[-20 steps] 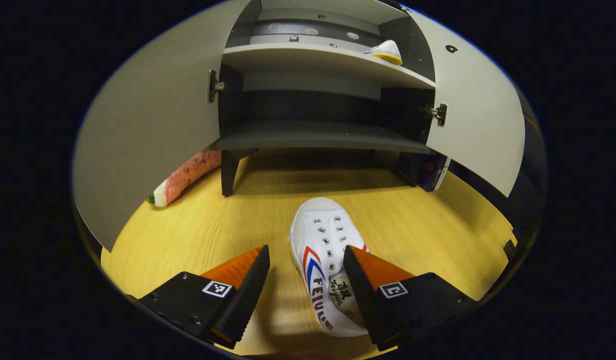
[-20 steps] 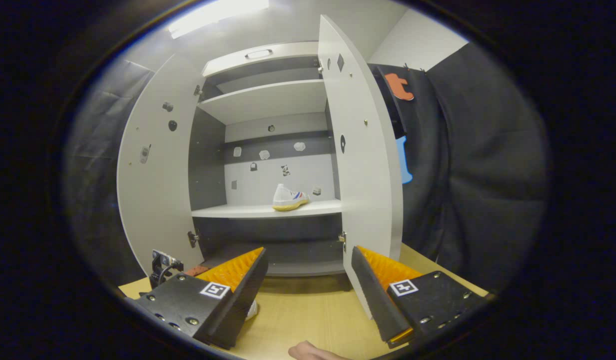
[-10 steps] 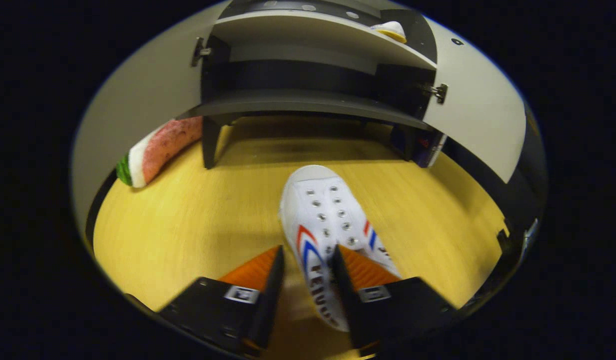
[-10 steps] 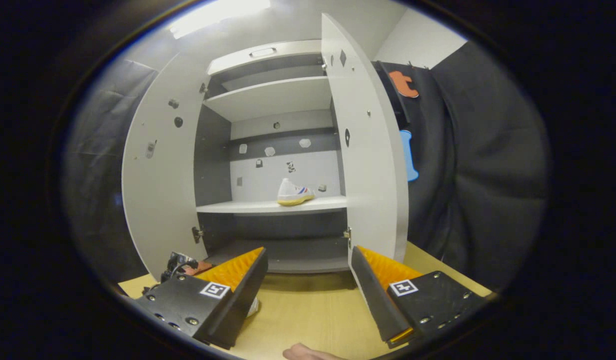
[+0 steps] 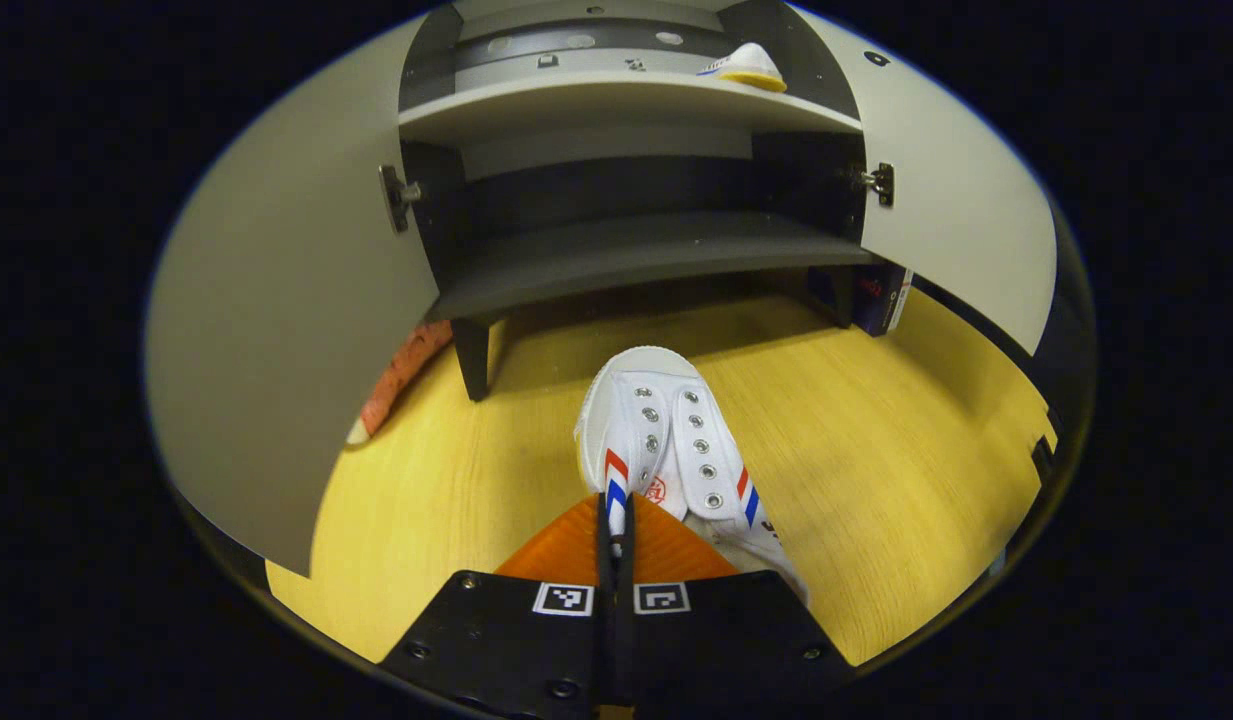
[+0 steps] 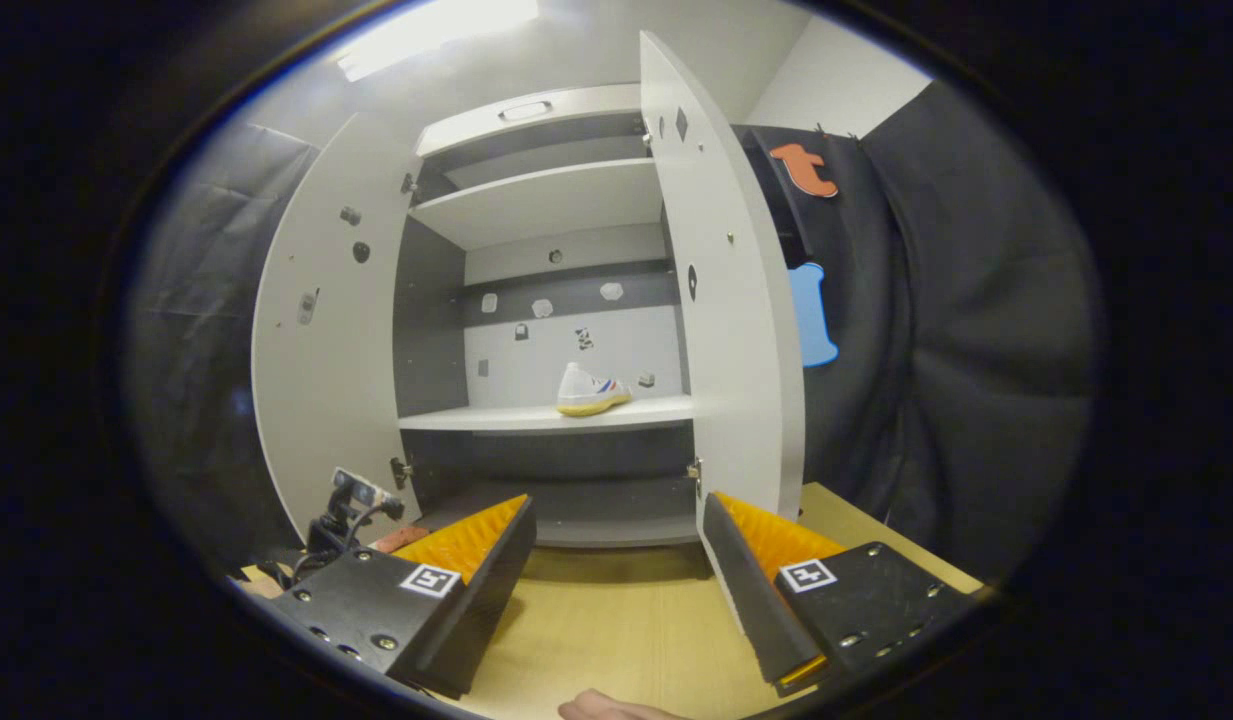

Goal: Grab one shoe with the right hand and put it into the shoe cabinet, grab the other shoe with the left hand and put it into the shoe cabinet; then close the right door with the right hand and the left door with the left hand.

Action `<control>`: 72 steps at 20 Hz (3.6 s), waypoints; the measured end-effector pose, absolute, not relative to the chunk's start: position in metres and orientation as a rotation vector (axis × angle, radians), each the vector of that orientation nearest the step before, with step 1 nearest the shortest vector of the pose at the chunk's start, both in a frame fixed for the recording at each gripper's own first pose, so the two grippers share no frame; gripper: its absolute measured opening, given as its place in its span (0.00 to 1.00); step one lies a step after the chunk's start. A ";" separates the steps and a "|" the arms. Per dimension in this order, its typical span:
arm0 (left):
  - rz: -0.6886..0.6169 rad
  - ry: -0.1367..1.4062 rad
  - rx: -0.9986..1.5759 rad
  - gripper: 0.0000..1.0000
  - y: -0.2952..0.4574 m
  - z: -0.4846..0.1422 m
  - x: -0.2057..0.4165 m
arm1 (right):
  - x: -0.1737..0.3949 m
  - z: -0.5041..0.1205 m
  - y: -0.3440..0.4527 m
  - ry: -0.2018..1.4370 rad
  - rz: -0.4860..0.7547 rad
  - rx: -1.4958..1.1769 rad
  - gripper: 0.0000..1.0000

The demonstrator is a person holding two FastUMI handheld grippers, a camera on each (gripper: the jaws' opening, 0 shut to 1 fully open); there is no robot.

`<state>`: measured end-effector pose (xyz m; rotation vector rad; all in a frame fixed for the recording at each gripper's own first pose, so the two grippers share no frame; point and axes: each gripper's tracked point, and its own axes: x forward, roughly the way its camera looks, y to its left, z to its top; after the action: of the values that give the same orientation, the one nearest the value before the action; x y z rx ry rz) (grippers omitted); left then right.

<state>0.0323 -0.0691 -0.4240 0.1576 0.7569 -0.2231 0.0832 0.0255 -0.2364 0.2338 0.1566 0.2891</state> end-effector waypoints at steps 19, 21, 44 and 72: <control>-0.164 0.303 0.027 0.00 -0.109 -0.141 0.180 | 0.074 -0.223 0.014 0.077 0.387 0.278 1.00; -0.159 0.299 -0.003 0.00 -0.112 -0.123 0.202 | 0.070 -0.216 0.015 0.057 0.409 0.263 1.00; -0.089 0.419 -0.074 0.21 -0.112 -0.165 0.375 | 0.053 -0.208 0.012 -0.003 0.458 0.316 1.00; -0.336 0.157 -0.078 0.98 -0.099 -0.094 0.097 | 0.131 -0.205 -0.241 0.078 0.096 0.171 1.00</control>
<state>0.0969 -0.0990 -0.0942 -0.0780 0.1565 -0.3362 0.1314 -0.2411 -0.2047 0.1712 0.0776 0.0959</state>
